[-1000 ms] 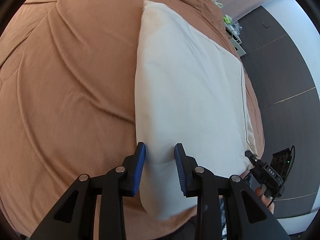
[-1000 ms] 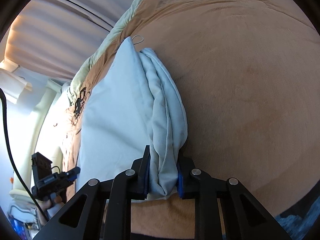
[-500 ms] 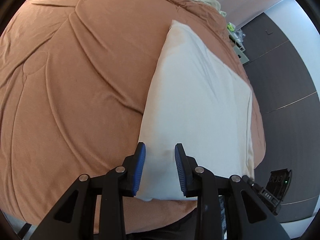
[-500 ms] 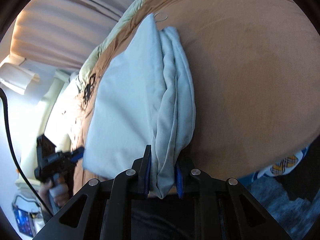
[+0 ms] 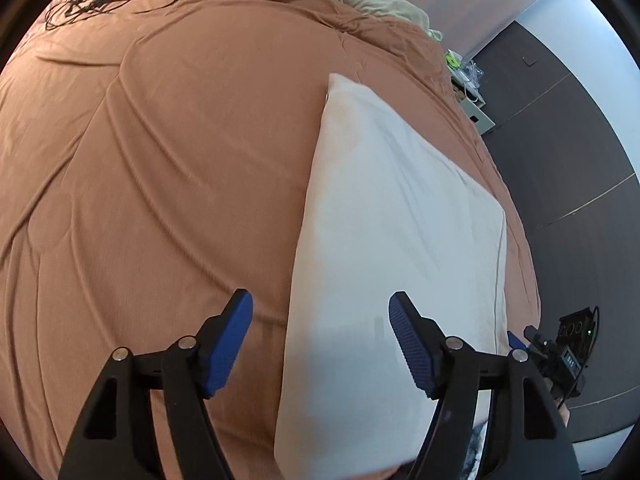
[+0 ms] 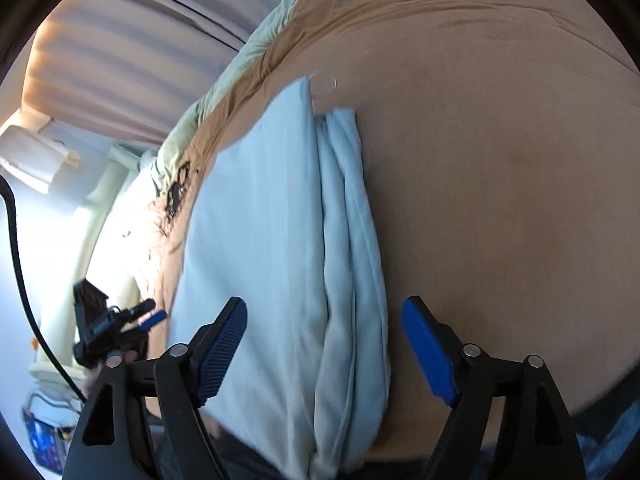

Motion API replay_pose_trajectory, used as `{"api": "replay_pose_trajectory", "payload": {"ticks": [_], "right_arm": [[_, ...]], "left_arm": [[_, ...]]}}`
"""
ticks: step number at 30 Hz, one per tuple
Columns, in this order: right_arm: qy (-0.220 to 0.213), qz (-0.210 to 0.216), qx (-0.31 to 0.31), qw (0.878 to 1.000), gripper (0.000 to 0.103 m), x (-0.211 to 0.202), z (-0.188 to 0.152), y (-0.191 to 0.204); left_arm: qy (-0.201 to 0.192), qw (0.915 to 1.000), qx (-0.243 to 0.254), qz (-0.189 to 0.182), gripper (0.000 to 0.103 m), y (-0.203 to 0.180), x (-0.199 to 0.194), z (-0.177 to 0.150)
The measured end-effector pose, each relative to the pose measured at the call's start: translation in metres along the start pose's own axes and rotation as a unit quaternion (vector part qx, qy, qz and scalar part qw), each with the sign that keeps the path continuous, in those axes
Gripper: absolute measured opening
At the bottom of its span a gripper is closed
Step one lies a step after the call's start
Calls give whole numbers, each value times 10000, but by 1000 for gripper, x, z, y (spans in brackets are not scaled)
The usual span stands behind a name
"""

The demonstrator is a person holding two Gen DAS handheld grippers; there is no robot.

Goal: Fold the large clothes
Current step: 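Grasp the folded jacket with the left gripper while the right gripper grasps it too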

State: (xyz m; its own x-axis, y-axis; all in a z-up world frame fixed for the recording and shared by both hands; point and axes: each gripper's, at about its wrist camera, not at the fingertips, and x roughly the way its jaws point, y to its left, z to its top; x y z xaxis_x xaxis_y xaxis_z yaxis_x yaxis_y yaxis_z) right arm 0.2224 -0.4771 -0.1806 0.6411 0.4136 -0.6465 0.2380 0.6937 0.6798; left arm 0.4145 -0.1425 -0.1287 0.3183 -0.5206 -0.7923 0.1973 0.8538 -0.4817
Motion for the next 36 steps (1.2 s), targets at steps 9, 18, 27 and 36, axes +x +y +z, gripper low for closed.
{"api": "replay_pose_trajectory", "payload": {"ticks": [9, 18, 27, 36], "right_arm": [[339, 223, 62, 9992, 85, 51, 45, -13], [575, 629, 73, 9963, 72, 90, 74, -7], [747, 809, 100, 9939, 68, 112, 96, -4], [838, 634, -147, 9944, 28, 116, 98, 3]], "left_arm": [[206, 9995, 164, -185, 72, -6, 39, 34], [236, 9995, 154, -136, 72, 0, 71, 62], [197, 9992, 156, -317, 71, 1, 91, 92], [375, 9984, 130, -401, 56, -8, 117, 115]]}}
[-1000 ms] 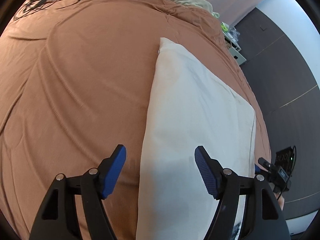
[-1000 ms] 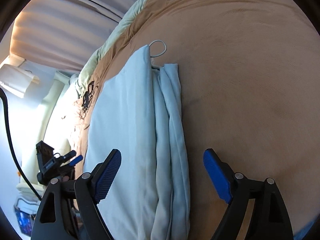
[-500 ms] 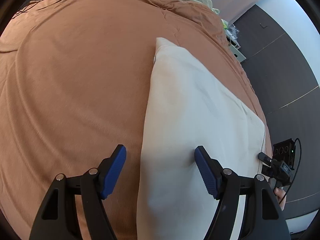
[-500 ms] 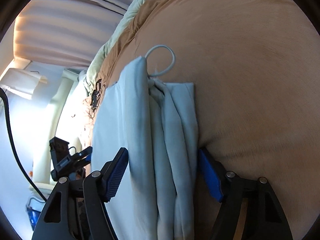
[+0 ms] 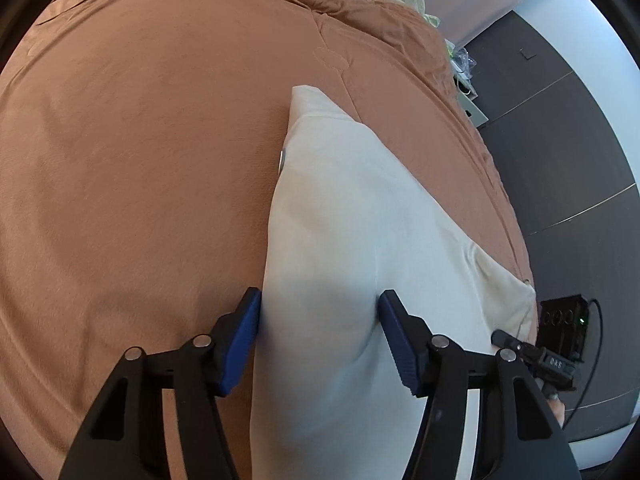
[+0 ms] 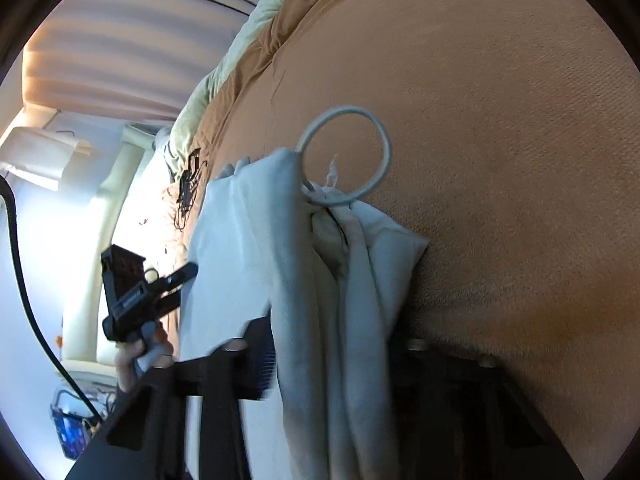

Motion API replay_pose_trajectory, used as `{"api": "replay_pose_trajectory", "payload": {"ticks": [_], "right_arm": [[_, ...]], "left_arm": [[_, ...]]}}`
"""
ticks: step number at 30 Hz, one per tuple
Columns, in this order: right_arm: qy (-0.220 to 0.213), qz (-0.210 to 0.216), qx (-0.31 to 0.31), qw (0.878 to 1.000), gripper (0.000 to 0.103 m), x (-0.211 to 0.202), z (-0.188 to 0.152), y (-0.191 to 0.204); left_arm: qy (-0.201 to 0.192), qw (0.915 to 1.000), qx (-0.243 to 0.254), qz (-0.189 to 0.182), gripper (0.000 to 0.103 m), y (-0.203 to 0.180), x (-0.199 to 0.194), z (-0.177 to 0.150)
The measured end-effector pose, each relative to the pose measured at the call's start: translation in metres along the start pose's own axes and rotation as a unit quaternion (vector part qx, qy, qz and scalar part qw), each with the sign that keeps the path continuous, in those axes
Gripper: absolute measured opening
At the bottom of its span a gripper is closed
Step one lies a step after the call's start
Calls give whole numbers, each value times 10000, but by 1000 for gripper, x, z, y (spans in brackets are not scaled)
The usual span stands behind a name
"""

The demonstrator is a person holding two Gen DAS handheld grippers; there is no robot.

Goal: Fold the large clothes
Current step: 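Grasp the folded jacket with the left gripper while the right gripper grasps it too, then lift the folded jacket with both grippers and carry it toward the black garment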

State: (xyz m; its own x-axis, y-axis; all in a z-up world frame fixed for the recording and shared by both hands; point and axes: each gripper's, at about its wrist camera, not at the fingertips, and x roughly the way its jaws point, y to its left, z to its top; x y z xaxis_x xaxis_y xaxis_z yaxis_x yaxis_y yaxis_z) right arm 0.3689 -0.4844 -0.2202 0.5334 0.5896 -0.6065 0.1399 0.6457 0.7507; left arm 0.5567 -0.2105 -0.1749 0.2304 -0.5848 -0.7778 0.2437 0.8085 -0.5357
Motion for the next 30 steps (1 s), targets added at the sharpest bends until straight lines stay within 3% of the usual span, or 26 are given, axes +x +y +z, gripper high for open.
{"api": "replay_pose_trajectory", "payload": {"ticks": [6, 11, 17, 30], "right_arm": [[-269, -2, -280, 9992, 19, -20, -7, 26], [-358, 77, -645, 9972, 18, -37, -14, 67], [-515, 70, -1180, 9917, 17, -62, -30, 123], [-1023, 299, -1609, 9812, 17, -128, -87, 198]], "left_arm": [[-123, 9996, 98, 242, 40, -15, -8, -4], [-301, 9994, 135, 126, 25, -28, -28, -6], [-766, 9966, 296, -110, 20, -47, -76, -19], [-1662, 9834, 368, -626, 18, -67, -196, -78]]}}
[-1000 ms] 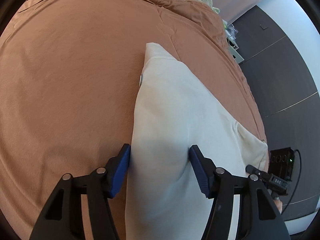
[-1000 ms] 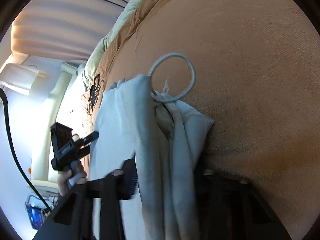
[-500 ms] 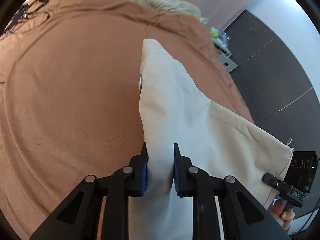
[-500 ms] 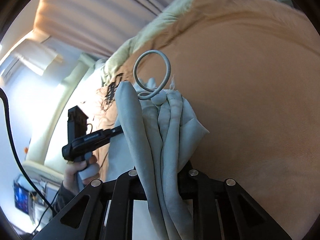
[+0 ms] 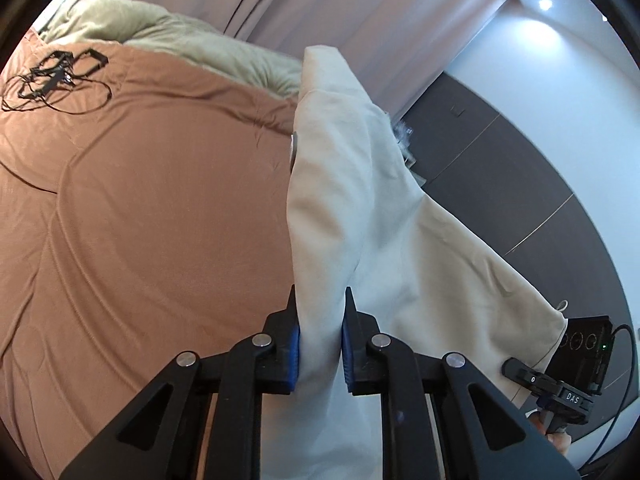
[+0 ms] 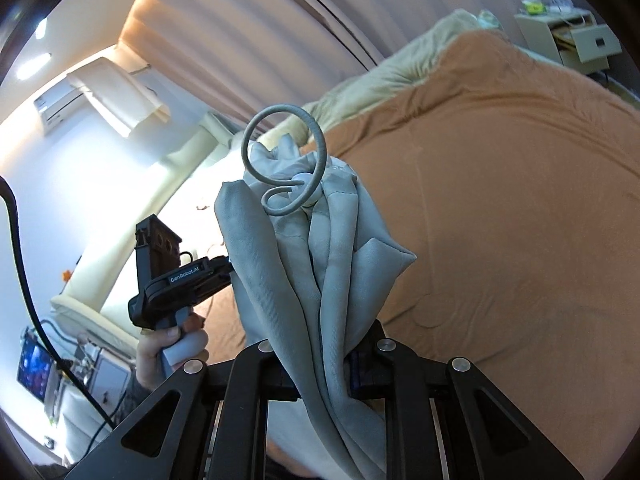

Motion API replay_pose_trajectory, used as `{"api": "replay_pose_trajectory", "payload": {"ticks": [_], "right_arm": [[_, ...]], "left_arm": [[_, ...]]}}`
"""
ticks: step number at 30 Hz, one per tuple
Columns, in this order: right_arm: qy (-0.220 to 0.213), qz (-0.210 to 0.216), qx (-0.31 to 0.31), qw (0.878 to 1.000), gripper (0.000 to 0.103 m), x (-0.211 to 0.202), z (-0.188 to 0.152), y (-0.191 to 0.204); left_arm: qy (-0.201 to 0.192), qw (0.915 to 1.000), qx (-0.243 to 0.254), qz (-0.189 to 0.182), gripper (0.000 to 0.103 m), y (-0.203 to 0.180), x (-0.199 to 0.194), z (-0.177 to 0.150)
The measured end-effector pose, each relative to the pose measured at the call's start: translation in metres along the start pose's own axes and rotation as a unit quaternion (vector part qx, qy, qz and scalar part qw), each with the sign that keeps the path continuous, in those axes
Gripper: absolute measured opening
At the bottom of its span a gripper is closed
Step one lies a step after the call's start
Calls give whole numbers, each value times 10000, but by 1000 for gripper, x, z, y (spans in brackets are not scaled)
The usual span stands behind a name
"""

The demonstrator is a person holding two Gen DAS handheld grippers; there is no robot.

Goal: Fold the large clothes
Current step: 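Lift the folded jacket with both grippers and carry it toward the black garment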

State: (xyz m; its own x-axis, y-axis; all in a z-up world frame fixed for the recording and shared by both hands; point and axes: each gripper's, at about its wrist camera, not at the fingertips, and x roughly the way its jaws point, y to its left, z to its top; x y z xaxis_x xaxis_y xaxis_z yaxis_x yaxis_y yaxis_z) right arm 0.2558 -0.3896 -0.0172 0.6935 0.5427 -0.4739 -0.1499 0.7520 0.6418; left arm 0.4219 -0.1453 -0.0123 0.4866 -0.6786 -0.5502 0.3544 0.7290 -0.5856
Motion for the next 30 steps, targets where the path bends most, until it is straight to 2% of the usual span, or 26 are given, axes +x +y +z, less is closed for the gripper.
{"api": "replay_pose_trajectory", "payload": {"ticks": [11, 17, 24, 30], "right_arm": [[-280, 72, -634, 9976, 16, -44, -9, 85], [-453, 192, -1047, 9933, 16, -67, -17, 140], [-513, 569, -1355, 9878, 16, -88, -36, 202], [-460, 960, -1667, 9802, 16, -86, -54, 246]], "left_arm": [[-701, 9968, -183, -346, 16, -20, -86, -19], [-1092, 9929, -165, -454, 16, -30, -149, -29], [-1524, 9878, -37, -312, 16, -41, -248, -43], [-1955, 9807, 52, -4, 16, -39, -323, -59]]}}
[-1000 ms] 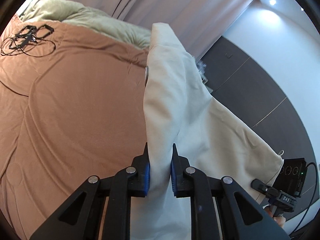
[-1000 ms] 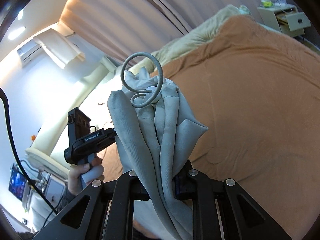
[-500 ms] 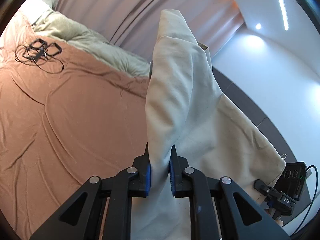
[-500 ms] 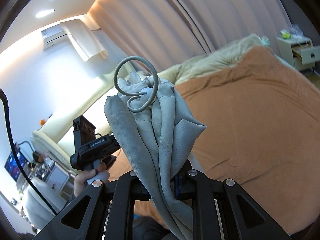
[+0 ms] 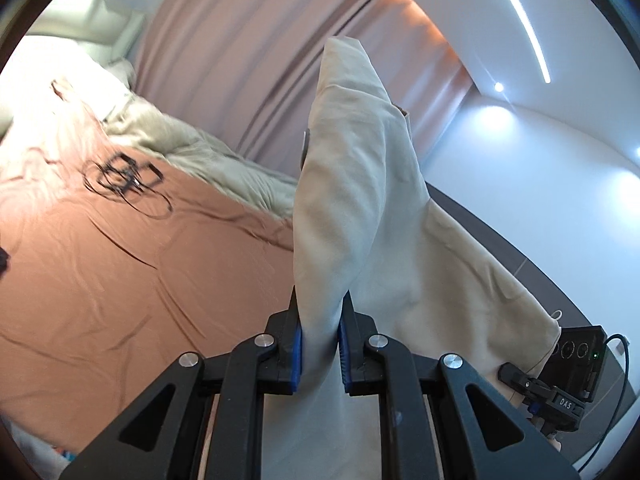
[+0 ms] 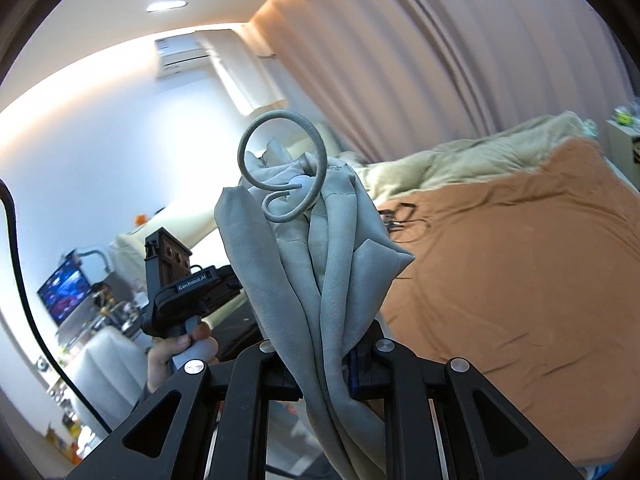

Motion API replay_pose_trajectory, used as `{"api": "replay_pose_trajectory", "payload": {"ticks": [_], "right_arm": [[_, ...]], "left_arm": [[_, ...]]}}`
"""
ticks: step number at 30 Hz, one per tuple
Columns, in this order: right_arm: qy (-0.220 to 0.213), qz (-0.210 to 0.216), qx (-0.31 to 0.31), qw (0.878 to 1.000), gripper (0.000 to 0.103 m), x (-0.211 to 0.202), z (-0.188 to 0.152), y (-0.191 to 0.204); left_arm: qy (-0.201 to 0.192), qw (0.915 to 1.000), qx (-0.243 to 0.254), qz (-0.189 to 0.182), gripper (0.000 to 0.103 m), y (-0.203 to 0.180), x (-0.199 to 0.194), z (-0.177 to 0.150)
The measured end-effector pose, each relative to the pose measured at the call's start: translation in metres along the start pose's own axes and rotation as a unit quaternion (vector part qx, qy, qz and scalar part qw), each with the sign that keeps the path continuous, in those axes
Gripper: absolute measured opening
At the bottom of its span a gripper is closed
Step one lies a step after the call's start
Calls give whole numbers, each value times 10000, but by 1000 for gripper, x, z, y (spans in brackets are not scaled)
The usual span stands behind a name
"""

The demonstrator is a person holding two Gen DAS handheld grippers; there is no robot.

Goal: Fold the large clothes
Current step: 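Lift the folded jacket with both grippers and carry it toward the black garment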

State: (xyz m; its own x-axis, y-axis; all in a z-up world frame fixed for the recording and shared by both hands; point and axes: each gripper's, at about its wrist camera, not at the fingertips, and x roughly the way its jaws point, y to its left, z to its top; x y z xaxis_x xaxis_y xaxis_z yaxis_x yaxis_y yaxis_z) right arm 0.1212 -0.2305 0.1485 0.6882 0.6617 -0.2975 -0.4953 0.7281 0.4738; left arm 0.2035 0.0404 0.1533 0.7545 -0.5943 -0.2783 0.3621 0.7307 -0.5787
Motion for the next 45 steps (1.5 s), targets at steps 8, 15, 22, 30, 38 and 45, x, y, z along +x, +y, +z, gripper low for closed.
{"api": "replay_pose_trajectory", "payload": {"ticks": [8, 15, 22, 30, 38, 45], "right_arm": [[81, 439, -265, 9987, 16, 16, -10, 50], [136, 689, -405, 9967, 16, 30, -15, 80], [302, 837, -566, 9944, 16, 61, -11, 103], [617, 1083, -752, 9893, 16, 139, -4, 129], [1128, 1429, -954, 9787, 16, 243, 6, 157], [1415, 1877, -1240, 9640, 16, 316, 12, 202]], "left_arm": [[-406, 9987, 7, 321, 16, 11, -73, 1], [-613, 9969, 26, 485, 16, 23, -112, -1], [-770, 9950, -85, 635, 16, 56, -151, 6], [-1024, 9902, -322, 897, 16, 122, -178, 31], [-1250, 9817, -588, 1311, 15, 205, -210, 69], [-1495, 9706, -560, 1800, 15, 252, -250, 115]]}}
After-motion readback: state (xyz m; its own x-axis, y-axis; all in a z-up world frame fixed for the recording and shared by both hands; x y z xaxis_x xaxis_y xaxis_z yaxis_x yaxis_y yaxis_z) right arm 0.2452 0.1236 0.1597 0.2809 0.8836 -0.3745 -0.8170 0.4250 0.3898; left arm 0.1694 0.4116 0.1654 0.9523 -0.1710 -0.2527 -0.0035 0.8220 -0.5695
